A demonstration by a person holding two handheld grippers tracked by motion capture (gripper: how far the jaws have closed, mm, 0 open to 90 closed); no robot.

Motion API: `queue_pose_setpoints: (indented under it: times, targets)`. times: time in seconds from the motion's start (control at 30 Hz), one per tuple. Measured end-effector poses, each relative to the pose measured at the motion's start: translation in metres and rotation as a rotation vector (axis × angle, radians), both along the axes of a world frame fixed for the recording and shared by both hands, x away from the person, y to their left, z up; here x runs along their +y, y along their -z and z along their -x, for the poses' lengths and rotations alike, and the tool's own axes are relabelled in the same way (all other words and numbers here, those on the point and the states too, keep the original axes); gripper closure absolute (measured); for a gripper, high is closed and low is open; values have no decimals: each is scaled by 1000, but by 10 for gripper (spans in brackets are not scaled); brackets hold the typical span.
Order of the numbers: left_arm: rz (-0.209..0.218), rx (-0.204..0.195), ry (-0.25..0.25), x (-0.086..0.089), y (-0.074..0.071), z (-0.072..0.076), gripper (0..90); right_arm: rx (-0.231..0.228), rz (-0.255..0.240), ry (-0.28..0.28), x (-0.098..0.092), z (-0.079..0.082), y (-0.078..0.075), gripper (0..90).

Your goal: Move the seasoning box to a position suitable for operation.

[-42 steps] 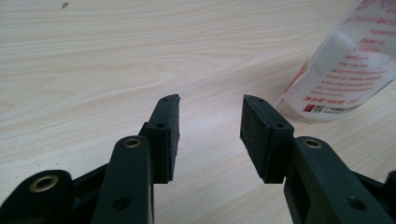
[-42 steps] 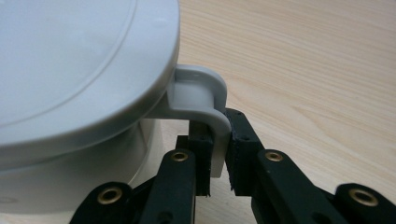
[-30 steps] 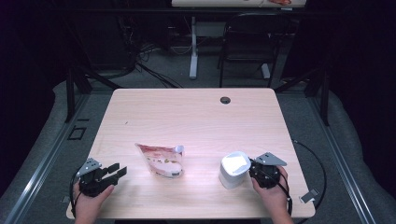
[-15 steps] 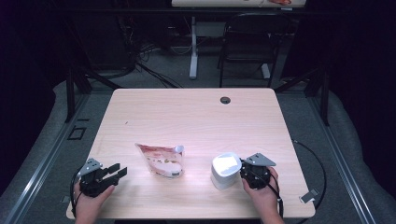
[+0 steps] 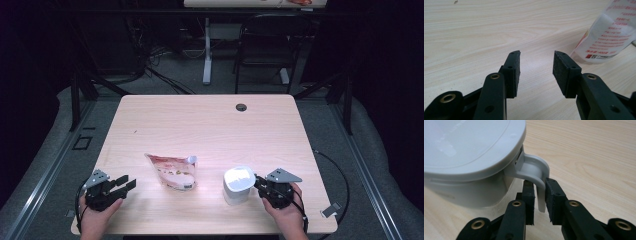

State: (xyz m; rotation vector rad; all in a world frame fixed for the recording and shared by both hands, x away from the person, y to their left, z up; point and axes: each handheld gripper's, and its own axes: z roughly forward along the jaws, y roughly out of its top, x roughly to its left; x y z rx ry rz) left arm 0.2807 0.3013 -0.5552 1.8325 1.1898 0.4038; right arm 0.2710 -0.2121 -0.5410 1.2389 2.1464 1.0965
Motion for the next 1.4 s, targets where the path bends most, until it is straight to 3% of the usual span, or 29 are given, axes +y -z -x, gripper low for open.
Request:
queue_pose_setpoints:
  times: [0.17,0.37,0.47,0.63,0.73,0.97,1.17,1.4]
  targets:
    - [-1,5,9,-1,0,-2,575,14,6,-39,0,8,-2,758]
    - [-1,0,14,-2,0,-2,575,30,-22,-47,-6,16,-7,752]
    - [1,0,13,-2,0,-2,575,26,-46,-46,-9,20,-12,752]
    - [0,-2,13,-1,0,0,575,-1,-28,-53,-10,25,-19,767]
    - [2,0,12,0,-1,1,575,-11,-43,-60,-10,26,-23,775]
    - [3,4,14,0,-1,3,576,-35,-38,-52,-7,23,-30,827]
    - [5,12,9,1,0,3,572,-67,-26,-36,-9,18,-45,899]
    - [1,11,18,-1,0,3,570,-18,3,-58,-7,5,-62,900]
